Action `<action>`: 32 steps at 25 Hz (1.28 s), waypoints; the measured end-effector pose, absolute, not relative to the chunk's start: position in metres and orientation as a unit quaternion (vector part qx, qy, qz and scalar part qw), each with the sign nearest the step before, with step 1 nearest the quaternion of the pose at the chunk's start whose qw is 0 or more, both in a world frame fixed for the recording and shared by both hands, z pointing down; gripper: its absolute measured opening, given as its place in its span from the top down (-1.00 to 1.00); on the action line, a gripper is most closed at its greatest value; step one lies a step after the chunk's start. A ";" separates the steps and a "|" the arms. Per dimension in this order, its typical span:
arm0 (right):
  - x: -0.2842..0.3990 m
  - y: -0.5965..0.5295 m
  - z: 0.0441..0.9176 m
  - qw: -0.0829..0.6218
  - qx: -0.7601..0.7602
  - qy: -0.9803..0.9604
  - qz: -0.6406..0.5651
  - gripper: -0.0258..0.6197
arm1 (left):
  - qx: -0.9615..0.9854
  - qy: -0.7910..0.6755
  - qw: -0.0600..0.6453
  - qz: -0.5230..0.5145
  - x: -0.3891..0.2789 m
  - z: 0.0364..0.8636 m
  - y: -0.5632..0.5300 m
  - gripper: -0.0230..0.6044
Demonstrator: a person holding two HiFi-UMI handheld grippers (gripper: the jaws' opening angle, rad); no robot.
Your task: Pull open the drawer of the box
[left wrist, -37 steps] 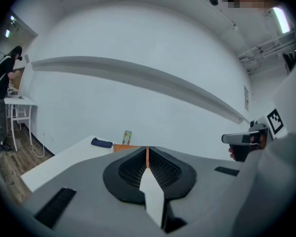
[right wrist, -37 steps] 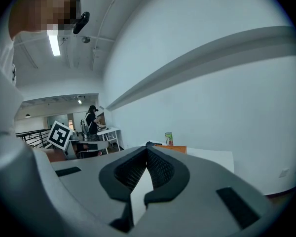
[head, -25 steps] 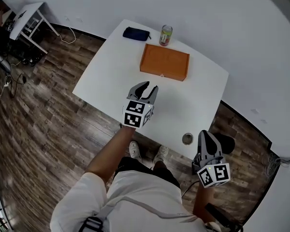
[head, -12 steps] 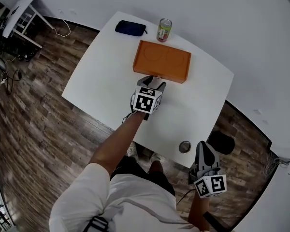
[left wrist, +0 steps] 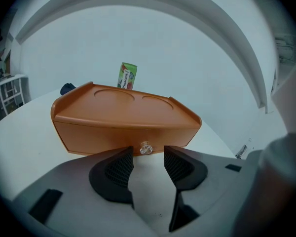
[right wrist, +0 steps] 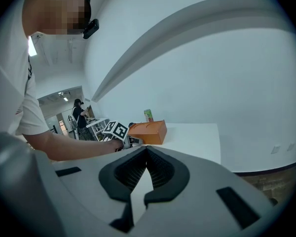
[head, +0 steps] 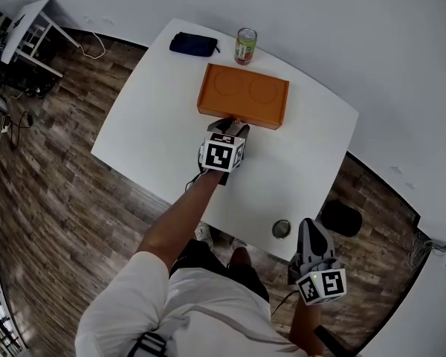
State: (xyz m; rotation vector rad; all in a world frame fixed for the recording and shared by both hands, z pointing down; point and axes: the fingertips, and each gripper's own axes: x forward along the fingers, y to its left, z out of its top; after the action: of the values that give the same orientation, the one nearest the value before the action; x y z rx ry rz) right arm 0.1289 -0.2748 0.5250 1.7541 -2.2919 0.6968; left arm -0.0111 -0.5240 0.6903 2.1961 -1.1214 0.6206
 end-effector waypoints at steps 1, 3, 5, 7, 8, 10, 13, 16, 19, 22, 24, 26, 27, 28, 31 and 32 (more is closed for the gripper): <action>0.129 -0.274 0.526 0.086 0.588 -0.769 0.235 0.92 | 0.823 -0.424 0.297 0.234 -0.012 0.691 -0.524 0.27; 0.130 -0.274 0.528 0.085 0.588 -0.768 0.238 0.92 | 0.819 -0.429 0.300 0.234 -0.014 0.692 -0.525 0.34; 0.130 -0.274 0.529 0.085 0.587 -0.769 0.239 0.92 | 0.817 -0.433 0.300 0.233 -0.014 0.693 -0.526 0.43; 0.130 -0.273 0.530 0.085 0.586 -0.769 0.240 0.92 | 0.816 -0.436 0.299 0.234 -0.014 0.692 -0.526 0.44; 0.130 -0.272 0.530 0.085 0.586 -0.769 0.241 0.92 | 0.814 -0.439 0.300 0.235 -0.014 0.692 -0.526 0.49; 0.130 -0.271 0.531 0.086 0.586 -0.769 0.243 0.92 | 0.811 -0.443 0.299 0.237 -0.014 0.692 -0.526 0.64; 0.131 -0.270 0.530 0.083 0.584 -0.770 0.241 0.92 | 0.810 -0.446 0.298 0.237 -0.014 0.692 -0.526 0.66; 0.130 -0.268 0.531 0.083 0.583 -0.771 0.240 0.92 | 0.810 -0.446 0.297 0.239 -0.015 0.693 -0.525 0.67; 0.130 -0.265 0.532 0.084 0.582 -0.771 0.243 0.92 | 0.810 -0.447 0.293 0.242 -0.015 0.692 -0.523 0.68; 0.130 -0.263 0.532 0.085 0.581 -0.772 0.244 0.92 | 0.809 -0.447 0.293 0.246 -0.016 0.693 -0.516 0.68; 0.130 -0.264 0.531 0.083 0.580 -0.773 0.242 0.92 | 0.808 -0.447 0.294 0.247 -0.017 0.693 -0.510 0.68; 0.129 -0.263 0.530 0.082 0.578 -0.775 0.241 0.92 | 0.806 -0.448 0.297 0.248 -0.019 0.693 -0.501 0.68; 0.128 -0.262 0.529 0.081 0.577 -0.776 0.241 0.92 | 0.805 -0.448 0.300 0.247 -0.020 0.693 -0.496 0.68; 0.127 -0.262 0.528 0.079 0.575 -0.778 0.241 0.92 | 0.803 -0.449 0.303 0.247 -0.022 0.694 -0.492 0.68; 0.123 -0.260 0.527 0.077 0.571 -0.782 0.240 0.92 | 0.799 -0.450 0.313 0.246 -0.025 0.695 -0.478 0.68; 0.122 -0.259 0.526 0.077 0.569 -0.783 0.239 0.92 | 0.798 -0.451 0.315 0.246 -0.025 0.695 -0.473 0.68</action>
State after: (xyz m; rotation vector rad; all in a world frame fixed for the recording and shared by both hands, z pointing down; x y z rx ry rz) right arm 0.1224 -0.2586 0.5263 1.7058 -2.3464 0.7157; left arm -0.0253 -0.4734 0.6952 2.1031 -1.1880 0.6472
